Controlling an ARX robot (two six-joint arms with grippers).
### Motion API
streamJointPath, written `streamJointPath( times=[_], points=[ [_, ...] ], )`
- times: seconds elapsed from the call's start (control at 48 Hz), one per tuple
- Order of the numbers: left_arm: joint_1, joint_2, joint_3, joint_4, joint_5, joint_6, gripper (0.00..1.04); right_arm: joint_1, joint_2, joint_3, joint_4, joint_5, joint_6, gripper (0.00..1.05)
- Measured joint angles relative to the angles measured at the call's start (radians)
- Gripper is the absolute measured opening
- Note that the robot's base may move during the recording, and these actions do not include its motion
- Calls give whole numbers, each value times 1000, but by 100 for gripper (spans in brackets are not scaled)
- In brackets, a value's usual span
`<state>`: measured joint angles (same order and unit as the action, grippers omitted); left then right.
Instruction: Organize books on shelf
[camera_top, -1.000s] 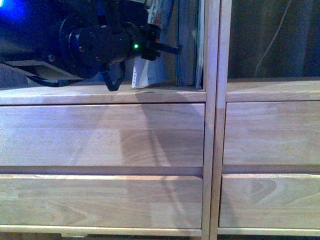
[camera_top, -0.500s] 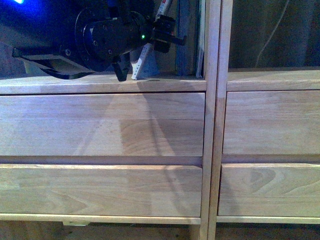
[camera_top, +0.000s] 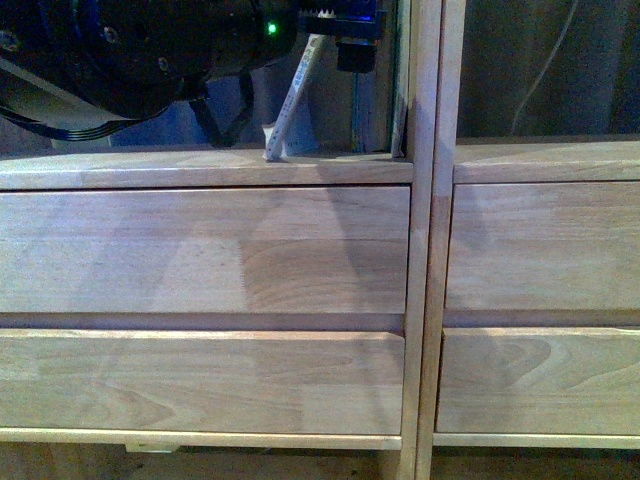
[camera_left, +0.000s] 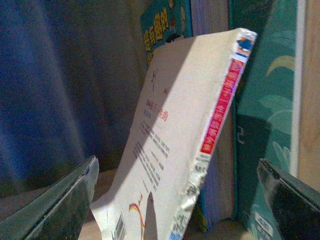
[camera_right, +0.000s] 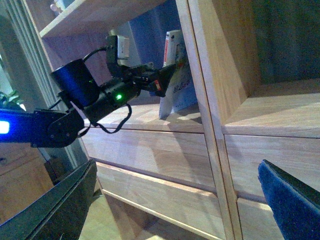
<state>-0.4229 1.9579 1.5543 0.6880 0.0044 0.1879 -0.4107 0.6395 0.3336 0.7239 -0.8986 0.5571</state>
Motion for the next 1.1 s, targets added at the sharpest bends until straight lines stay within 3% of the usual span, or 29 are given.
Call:
streamJointPath(
  times=[0.104, 0.229, 0.458, 0.771, 0.833, 0.896, 1.021, 1.062, 1.104],
  points=[
    [-3, -47, -71, 14, -14, -10, 97, 0, 0, 0, 0, 0, 0, 98],
    [6, -171, -260, 89, -135, 7, 97, 0, 0, 0, 0, 0, 0, 98],
    [48, -505, -625, 116, -105, 9, 97, 0, 0, 0, 0, 0, 0, 98],
    [50, -547, -655, 108, -109, 2, 97, 0, 0, 0, 0, 0, 0, 98],
    [47, -584, -652, -60, -247, -60, 87, 0, 0, 0, 0, 0, 0, 98],
    [61, -632, -697, -161, -315, -106, 79, 0, 0, 0, 0, 0, 0, 98],
    [112, -721, -841, -151, -304, -152, 61, 0, -1, 0, -3, 10, -4, 98],
    [127, -746, -882, -136, -291, -159, 56, 24, -26, 14, -87, 103, -59, 94],
    [148, -784, -946, -113, -273, -168, 47, 80, -79, 51, -298, 319, -169, 86]
  ],
)
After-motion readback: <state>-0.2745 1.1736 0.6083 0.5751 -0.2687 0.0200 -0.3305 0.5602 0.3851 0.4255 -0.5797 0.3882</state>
